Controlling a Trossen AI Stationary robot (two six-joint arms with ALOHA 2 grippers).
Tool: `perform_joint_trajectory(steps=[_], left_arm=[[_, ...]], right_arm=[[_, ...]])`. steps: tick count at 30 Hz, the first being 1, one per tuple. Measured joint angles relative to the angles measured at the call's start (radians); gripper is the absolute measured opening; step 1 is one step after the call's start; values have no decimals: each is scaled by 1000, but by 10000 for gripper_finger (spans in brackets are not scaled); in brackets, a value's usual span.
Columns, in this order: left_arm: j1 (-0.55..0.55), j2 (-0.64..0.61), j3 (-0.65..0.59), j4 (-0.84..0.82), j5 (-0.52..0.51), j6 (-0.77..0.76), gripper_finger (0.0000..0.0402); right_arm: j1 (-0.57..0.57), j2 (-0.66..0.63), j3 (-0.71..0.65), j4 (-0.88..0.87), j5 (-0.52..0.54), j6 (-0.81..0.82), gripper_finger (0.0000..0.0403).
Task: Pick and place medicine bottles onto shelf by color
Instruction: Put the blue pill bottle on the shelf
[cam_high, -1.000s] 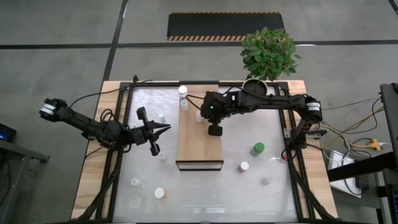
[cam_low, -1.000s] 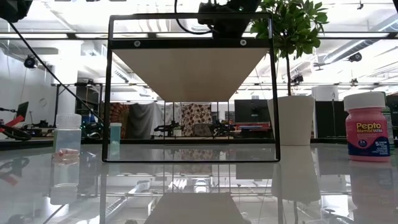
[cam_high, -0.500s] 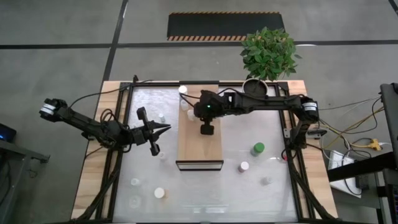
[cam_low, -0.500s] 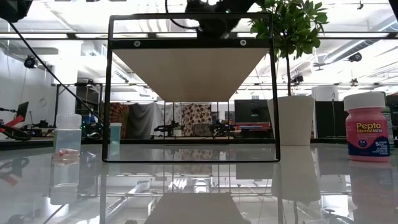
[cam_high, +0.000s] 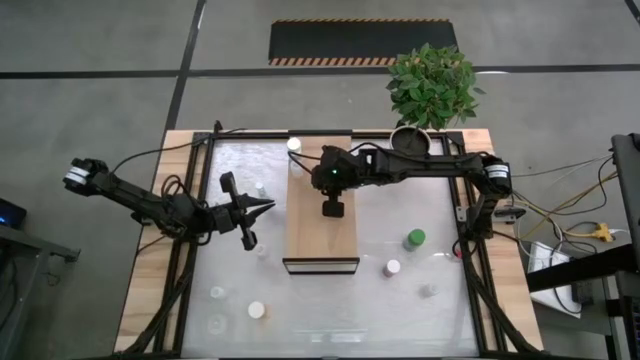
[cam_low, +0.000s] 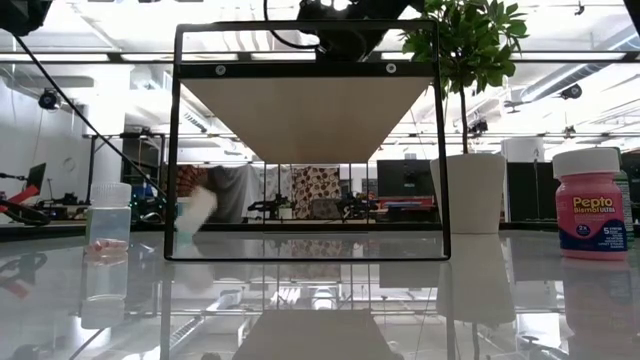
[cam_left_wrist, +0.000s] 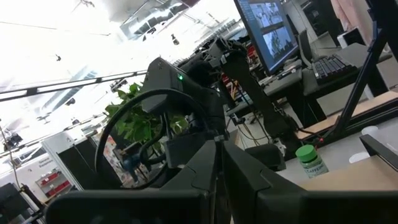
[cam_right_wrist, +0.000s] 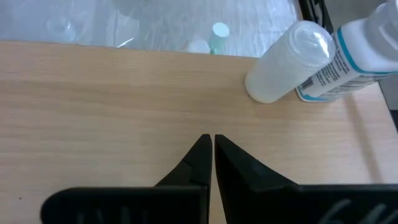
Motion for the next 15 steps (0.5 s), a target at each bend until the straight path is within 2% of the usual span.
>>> perform_joint_trajectory(steps=[3, 7, 10, 12, 15], left_arm=[[-1, 0, -9, -5, -87, -16, 10], [1, 8, -11, -24, -333, -168, 10], [3, 12, -8, -181, -480, -319, 13], [13, 11, 18, -369, -476, -467, 21], [56, 6, 85, -720, -356, -709, 44]], right_arm=[[4, -22, 1, -72, 0, -9, 11], [34, -86, -9, -168, 0, 24, 11], [71, -149, -38, -200, -1, 48, 11], [97, -198, -67, -206, -1, 65, 11], [133, -275, -116, -210, -2, 97, 11]])
